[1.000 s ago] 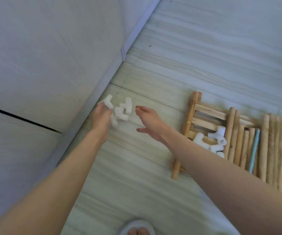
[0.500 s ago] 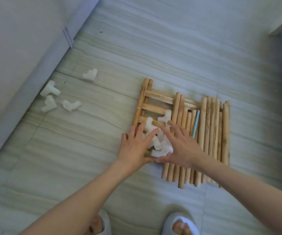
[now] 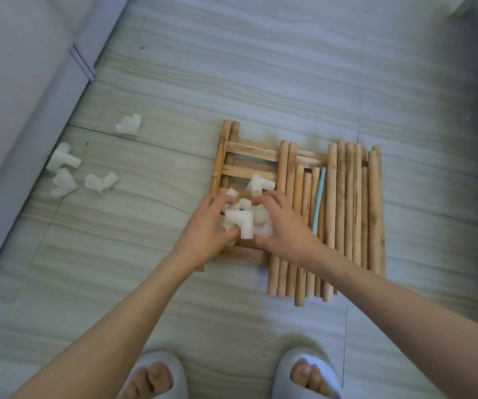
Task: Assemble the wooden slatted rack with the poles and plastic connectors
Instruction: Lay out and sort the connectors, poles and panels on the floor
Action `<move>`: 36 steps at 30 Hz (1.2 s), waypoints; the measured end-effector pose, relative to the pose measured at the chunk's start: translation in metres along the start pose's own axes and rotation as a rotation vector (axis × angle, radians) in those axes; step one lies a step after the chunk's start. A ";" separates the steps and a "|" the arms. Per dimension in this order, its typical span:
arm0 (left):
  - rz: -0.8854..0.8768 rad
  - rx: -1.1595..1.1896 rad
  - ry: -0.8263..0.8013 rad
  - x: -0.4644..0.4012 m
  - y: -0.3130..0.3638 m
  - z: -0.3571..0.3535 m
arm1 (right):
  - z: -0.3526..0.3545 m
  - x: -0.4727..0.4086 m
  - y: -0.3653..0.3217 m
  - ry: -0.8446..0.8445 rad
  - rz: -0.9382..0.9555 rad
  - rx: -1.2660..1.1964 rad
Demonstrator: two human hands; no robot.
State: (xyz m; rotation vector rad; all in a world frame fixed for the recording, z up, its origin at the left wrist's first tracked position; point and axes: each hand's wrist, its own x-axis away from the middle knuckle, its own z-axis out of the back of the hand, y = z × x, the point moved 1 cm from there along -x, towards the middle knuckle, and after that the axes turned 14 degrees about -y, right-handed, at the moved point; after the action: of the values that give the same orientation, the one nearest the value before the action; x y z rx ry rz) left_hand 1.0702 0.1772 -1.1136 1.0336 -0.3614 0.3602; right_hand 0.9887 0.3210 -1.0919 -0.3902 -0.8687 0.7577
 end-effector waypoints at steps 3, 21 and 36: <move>0.065 0.346 0.125 0.007 0.003 0.015 | 0.012 -0.003 -0.014 0.071 -0.016 -0.072; 0.306 1.186 0.490 0.047 -0.139 0.139 | -0.061 -0.171 -0.172 -0.156 -0.111 -1.060; 0.179 0.785 0.445 0.022 -0.054 0.101 | 0.049 -0.074 -0.083 0.071 -0.110 -0.364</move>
State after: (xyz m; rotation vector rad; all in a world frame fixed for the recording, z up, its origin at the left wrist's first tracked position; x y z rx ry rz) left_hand 1.1020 0.0659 -1.0979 1.6408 0.1151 0.9193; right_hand 0.9549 0.2107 -1.0539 -0.6816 -0.9541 0.4799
